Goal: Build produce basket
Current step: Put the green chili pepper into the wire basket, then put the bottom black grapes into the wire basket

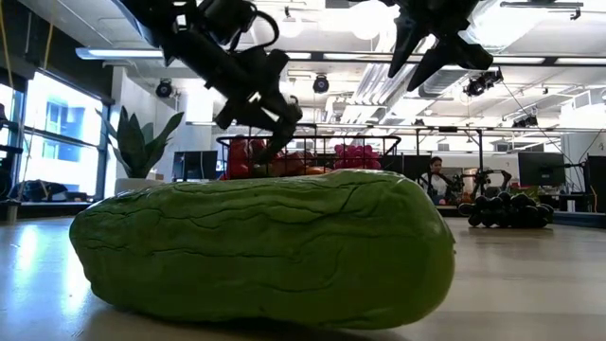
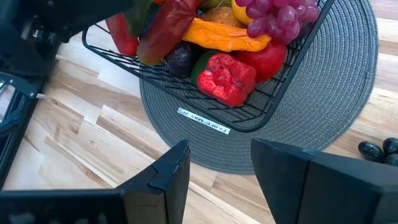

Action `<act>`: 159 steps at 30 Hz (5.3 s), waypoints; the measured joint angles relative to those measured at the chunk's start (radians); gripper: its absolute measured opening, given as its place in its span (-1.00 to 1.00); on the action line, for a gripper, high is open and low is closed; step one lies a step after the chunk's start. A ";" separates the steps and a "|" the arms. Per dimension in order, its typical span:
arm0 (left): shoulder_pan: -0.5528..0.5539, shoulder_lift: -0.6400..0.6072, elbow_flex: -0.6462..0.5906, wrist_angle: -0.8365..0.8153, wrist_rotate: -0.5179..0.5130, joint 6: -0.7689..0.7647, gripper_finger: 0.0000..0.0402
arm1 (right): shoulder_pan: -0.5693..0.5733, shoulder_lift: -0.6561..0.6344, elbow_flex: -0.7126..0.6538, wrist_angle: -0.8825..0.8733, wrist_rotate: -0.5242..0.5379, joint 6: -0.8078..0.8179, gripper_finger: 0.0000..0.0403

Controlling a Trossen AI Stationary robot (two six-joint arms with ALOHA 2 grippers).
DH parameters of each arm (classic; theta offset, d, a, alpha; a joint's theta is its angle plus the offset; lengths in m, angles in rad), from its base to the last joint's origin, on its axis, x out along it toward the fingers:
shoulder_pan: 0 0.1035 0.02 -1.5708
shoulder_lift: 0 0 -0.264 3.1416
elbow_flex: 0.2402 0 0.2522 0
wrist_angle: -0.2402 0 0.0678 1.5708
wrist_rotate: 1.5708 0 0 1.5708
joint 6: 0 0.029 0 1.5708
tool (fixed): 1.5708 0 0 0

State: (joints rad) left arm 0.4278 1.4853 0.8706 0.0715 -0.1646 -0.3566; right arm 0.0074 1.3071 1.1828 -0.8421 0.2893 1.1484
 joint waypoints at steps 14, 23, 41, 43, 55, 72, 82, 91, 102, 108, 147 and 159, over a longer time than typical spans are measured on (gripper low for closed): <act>0.003 0.000 0.116 -0.055 -0.124 0.214 0.08 | 0.000 0.000 0.000 0.000 0.000 0.004 -0.24; 0.041 -0.019 0.313 -0.380 -0.115 0.416 0.08 | 0.000 0.000 0.000 0.000 -0.004 0.006 -0.24; 0.266 -0.045 0.381 -0.775 -0.094 0.384 0.07 | 0.000 0.001 0.000 -0.001 -0.006 0.024 -0.24; 0.279 -0.045 0.381 -0.795 -0.053 0.369 0.07 | 0.001 0.001 0.000 -0.009 -0.024 0.040 -0.24; 0.221 -0.045 0.381 -0.948 0.120 0.359 0.07 | 0.132 0.001 0.000 -0.141 -0.169 0.136 -0.24; 0.111 -0.045 0.381 -0.946 0.120 0.315 0.07 | 0.406 0.001 0.000 -0.267 -0.312 0.390 -0.23; 0.074 -0.044 0.380 -0.945 0.119 0.277 0.07 | 0.535 0.001 0.000 -0.335 -0.332 0.419 -0.24; 0.045 -0.044 0.380 -0.946 0.116 0.251 0.07 | 0.619 0.001 0.000 -0.351 -0.348 0.488 -0.01; -0.002 -0.044 0.380 -0.946 0.116 0.195 0.07 | 0.732 0.104 0.000 -0.390 -0.353 0.583 0.36; -0.029 -0.044 0.380 -0.946 0.116 0.175 0.07 | 0.735 0.189 -0.001 -0.360 -0.372 0.609 0.37; -0.063 -0.044 0.380 -0.947 0.116 0.308 0.07 | 0.719 0.599 -0.001 -0.159 -0.487 0.861 -0.13; -0.062 -0.044 0.380 -0.947 0.116 0.396 0.07 | 0.620 0.554 0.000 -0.003 -0.363 0.766 -0.81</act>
State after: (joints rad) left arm 0.3660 1.4414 1.2507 -0.8753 -0.0483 0.0390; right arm 0.6273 1.8615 1.1824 -0.8451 -0.0733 1.9146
